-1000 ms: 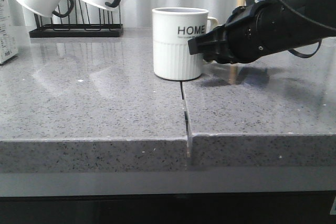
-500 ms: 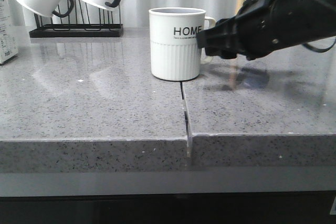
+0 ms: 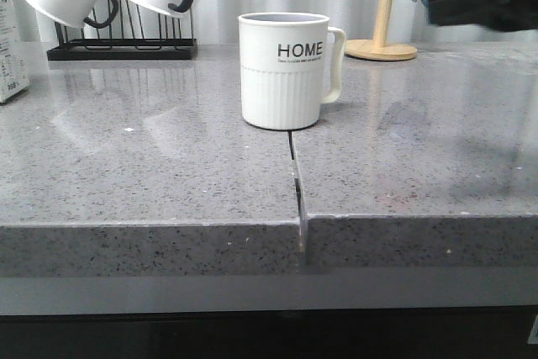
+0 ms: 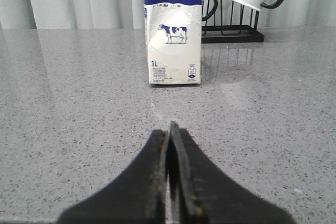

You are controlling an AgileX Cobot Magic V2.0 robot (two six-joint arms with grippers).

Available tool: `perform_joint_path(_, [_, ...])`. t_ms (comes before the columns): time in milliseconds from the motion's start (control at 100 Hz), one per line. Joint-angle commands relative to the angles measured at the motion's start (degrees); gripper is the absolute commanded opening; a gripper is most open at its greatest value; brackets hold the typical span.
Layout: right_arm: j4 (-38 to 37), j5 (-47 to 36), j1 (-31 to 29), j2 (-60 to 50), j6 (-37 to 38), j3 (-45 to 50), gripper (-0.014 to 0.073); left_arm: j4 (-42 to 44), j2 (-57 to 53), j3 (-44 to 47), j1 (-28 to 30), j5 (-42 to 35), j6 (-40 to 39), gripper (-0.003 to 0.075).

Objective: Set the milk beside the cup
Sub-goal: 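Open the right gripper and withdraw it from the mug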

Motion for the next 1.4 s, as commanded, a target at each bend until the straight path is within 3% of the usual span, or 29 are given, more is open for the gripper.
perform_joint_path(0, [-0.39, -2.98, -0.15, -7.15, -0.43, 1.66, -0.0066, -0.49, -1.91, 1.91, -0.29, -4.76, -0.49, -0.0021])
perform_joint_path(470, [0.16, 22.95, -0.15, -37.32, 0.71, 8.03, -0.0067, -0.49, -1.91, 1.91, -0.29, -4.76, -0.49, -0.0021])
perform_joint_path(840, [0.59, 38.47, -0.15, -52.33, 0.71, 8.03, -0.0067, -0.49, -1.91, 1.91, -0.29, -4.76, -0.49, -0.0021])
perform_joint_path(1200, [0.59, 40.76, -0.15, -57.79, 0.71, 8.73, -0.0067, -0.37, -1.81, 1.18, -0.29, -8.64, -0.49, -0.0021])
perform_joint_path(1390, [0.59, 40.37, -0.15, -57.79, 0.71, 8.73, -0.0067, 0.28, 1.75, -6.22, -0.29, -2.34, -0.49, -0.0021])
